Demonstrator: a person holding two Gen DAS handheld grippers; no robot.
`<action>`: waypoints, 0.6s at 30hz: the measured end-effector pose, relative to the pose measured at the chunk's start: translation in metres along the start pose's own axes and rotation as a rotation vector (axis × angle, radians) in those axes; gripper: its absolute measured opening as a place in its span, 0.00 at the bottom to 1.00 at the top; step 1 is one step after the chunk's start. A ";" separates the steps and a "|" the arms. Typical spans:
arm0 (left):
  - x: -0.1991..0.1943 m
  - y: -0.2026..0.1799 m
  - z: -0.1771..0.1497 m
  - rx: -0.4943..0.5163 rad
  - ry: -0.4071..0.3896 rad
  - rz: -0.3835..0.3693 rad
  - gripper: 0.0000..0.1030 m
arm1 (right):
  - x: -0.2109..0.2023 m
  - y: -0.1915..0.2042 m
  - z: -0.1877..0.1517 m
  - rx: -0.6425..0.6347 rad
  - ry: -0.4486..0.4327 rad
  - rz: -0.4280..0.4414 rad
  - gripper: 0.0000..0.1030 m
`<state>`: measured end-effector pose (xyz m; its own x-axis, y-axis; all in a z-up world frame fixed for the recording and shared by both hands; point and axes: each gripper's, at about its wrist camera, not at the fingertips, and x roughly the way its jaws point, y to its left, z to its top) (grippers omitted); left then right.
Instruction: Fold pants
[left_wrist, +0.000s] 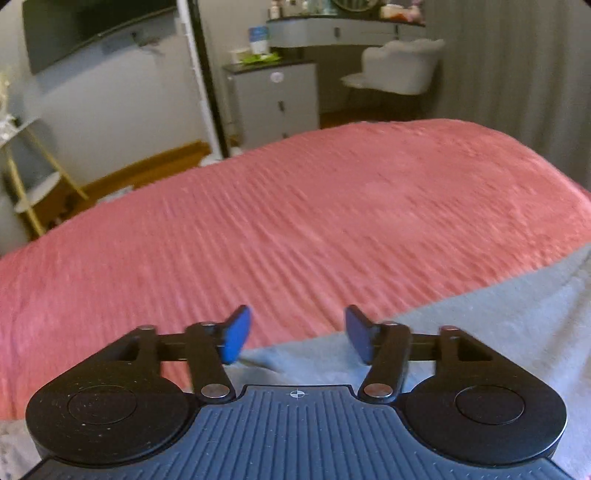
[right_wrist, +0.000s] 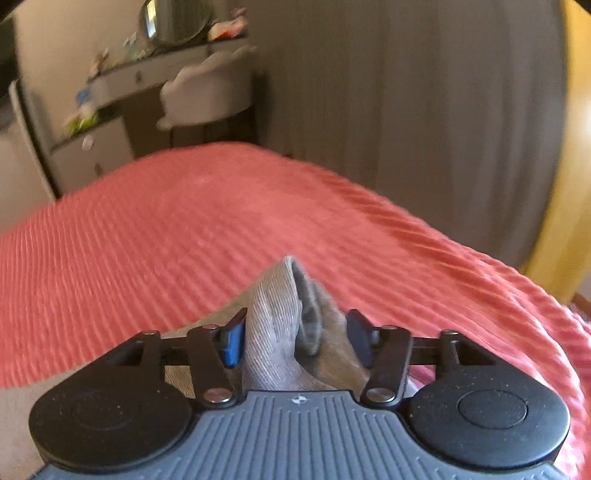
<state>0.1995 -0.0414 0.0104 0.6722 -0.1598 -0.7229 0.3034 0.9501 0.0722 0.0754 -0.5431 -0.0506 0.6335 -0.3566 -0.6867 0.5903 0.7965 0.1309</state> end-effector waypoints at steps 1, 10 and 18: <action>0.006 0.002 -0.003 -0.004 0.008 -0.023 0.67 | -0.008 -0.003 -0.002 0.021 -0.014 0.014 0.60; 0.012 0.003 -0.017 -0.081 0.173 -0.082 0.77 | -0.087 -0.012 -0.071 0.138 0.004 0.194 0.83; 0.037 0.017 0.002 -0.255 0.372 -0.018 0.72 | -0.095 0.016 -0.116 0.272 0.101 0.341 0.83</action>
<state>0.2307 -0.0315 -0.0142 0.3654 -0.1136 -0.9239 0.1054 0.9912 -0.0802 -0.0337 -0.4401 -0.0670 0.7703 -0.0357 -0.6367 0.4753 0.6978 0.5359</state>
